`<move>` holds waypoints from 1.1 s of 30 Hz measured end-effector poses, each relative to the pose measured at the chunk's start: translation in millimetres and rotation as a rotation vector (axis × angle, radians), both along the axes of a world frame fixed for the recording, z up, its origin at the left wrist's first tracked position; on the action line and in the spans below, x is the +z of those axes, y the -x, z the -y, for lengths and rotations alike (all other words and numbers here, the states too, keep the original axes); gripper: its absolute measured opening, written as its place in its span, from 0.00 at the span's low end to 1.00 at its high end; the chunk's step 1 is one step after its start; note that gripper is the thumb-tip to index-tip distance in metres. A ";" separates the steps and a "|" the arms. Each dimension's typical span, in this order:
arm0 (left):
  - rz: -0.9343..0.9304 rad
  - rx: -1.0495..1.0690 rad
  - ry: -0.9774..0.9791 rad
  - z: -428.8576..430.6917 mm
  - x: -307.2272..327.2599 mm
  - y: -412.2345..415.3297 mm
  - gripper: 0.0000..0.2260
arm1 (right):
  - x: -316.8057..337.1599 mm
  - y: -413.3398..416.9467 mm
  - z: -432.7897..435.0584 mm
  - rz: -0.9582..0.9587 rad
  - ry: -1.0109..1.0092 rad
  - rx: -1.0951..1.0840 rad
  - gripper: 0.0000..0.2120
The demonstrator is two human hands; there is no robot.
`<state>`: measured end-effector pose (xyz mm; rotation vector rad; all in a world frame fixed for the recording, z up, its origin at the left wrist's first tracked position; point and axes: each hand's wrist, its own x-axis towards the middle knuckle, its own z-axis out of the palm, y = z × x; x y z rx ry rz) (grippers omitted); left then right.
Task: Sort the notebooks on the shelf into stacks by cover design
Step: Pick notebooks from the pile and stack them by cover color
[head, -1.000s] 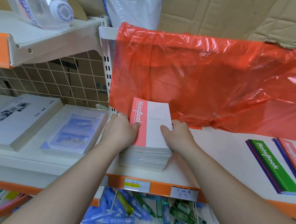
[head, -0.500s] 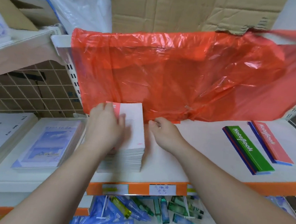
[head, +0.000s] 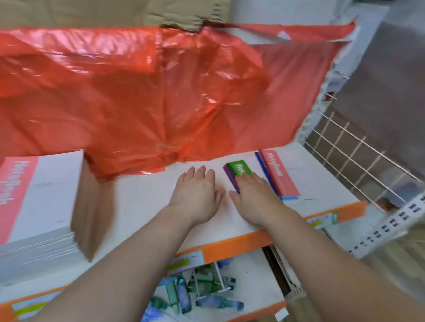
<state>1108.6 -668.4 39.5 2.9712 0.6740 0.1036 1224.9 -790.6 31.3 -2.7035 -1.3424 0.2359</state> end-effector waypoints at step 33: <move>-0.086 -0.103 0.133 12.6 -29.2 -67.5 0.24 | -17.1 -71.7 52.6 0.036 0.118 -0.370 0.12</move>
